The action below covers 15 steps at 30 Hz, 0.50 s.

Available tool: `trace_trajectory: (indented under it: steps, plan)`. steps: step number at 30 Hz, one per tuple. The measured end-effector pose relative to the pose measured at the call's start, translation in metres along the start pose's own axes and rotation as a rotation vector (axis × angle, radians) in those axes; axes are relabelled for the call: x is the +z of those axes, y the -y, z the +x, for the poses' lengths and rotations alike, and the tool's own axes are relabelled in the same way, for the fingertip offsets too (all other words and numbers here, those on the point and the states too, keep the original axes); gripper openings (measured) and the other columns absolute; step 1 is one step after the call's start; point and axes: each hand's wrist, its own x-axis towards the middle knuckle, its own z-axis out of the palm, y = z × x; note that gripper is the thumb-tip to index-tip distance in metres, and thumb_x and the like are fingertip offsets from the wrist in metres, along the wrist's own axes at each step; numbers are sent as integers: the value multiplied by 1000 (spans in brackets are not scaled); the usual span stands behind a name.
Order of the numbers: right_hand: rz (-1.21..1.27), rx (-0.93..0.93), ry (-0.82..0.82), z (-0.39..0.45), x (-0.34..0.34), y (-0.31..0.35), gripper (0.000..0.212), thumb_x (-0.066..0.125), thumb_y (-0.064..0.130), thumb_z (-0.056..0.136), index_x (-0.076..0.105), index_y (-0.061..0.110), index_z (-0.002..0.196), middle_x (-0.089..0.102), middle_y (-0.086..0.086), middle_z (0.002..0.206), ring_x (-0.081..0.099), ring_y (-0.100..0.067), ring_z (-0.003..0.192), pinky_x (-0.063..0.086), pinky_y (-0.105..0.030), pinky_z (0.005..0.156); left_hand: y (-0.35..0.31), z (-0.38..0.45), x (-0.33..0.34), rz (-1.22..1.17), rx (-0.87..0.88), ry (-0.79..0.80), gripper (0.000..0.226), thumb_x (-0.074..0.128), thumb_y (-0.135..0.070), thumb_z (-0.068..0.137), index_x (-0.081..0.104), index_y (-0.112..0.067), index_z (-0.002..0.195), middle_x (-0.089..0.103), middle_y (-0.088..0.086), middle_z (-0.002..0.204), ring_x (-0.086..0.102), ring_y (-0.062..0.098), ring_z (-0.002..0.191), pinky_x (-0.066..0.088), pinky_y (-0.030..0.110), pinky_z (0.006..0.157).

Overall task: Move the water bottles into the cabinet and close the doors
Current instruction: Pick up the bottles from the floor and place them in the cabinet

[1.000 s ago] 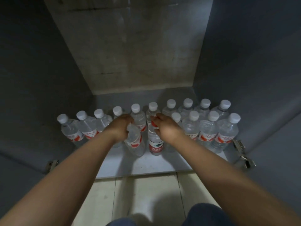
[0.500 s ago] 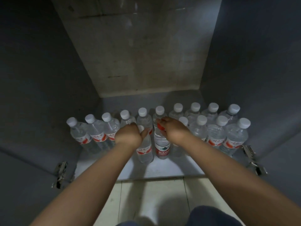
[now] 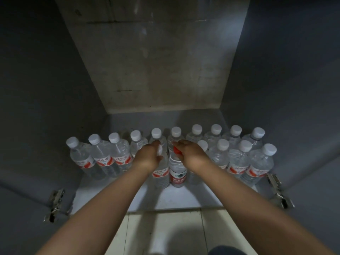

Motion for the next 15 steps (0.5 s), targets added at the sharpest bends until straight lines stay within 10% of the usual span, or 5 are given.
trace_trajectory:
  steps: [10, 15]
  plan:
    - [-34, 42, -46, -7, 7, 1, 55, 34, 15, 101, 9, 10, 150, 22, -14, 156, 40, -31, 134, 38, -35, 108, 17, -8, 6, -38, 106, 17, 70, 58, -30, 91, 17, -25, 148, 44, 10, 146, 50, 28, 126, 44, 31, 99]
    - [-167, -36, -169, -18, -7, 6, 51, 37, 28, 72, 75, 3, 97, 77, -13, 96, 76, -22, 81, 59, -23, 62, 29, -24, -11, 283, 179, -84, 50, 41, -37, 74, 73, -10, 103, 72, 24, 106, 70, 43, 92, 59, 46, 65]
